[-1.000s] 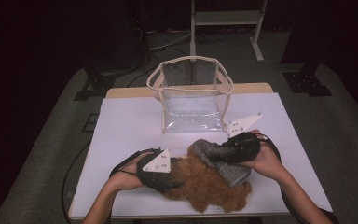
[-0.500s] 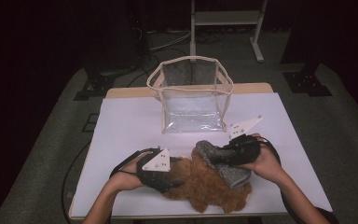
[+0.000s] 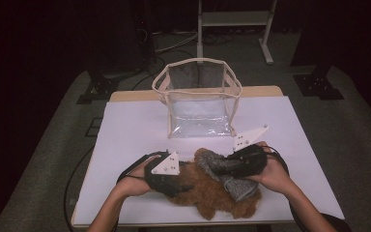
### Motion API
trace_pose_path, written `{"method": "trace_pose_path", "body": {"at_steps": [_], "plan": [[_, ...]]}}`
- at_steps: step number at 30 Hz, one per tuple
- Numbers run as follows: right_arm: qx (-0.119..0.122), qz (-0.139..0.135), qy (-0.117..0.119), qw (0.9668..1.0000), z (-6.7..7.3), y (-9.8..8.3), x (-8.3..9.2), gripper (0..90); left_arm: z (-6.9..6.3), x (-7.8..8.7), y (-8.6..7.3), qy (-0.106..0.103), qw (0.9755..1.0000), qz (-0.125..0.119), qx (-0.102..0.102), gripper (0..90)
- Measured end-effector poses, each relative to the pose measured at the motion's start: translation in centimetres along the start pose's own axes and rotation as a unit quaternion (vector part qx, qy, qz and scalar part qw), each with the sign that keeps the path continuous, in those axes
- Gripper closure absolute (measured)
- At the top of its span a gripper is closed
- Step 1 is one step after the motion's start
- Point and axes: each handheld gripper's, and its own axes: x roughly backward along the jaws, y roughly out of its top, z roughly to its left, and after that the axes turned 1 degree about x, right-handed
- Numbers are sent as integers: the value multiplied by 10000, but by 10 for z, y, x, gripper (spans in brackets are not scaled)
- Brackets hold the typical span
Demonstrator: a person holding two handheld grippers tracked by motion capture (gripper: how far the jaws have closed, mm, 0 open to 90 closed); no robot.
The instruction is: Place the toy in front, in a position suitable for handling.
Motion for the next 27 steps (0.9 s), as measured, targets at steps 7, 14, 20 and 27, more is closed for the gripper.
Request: {"method": "trace_pose_path", "body": {"at_steps": [7, 14, 20, 27], "plan": [[-143, -42, 36, 9999, -3, -20, 0, 686, 3, 4, -1, 13, 10000, -35, 57, 299], [-219, -109, -21, 9997, -7, -28, 5, 687, 9, 15, -10, 2, 9995, -168, 276, 264], [-300, -116, -139, 9994, -9, -31, 13, 687, 13, 12, -20, -95, 9976, -360, 592, 362], [-37, -37, -379, 9993, 2, -9, 33, 685, 11, 5, -15, -19, 9978, -361, 551, 395]]}}
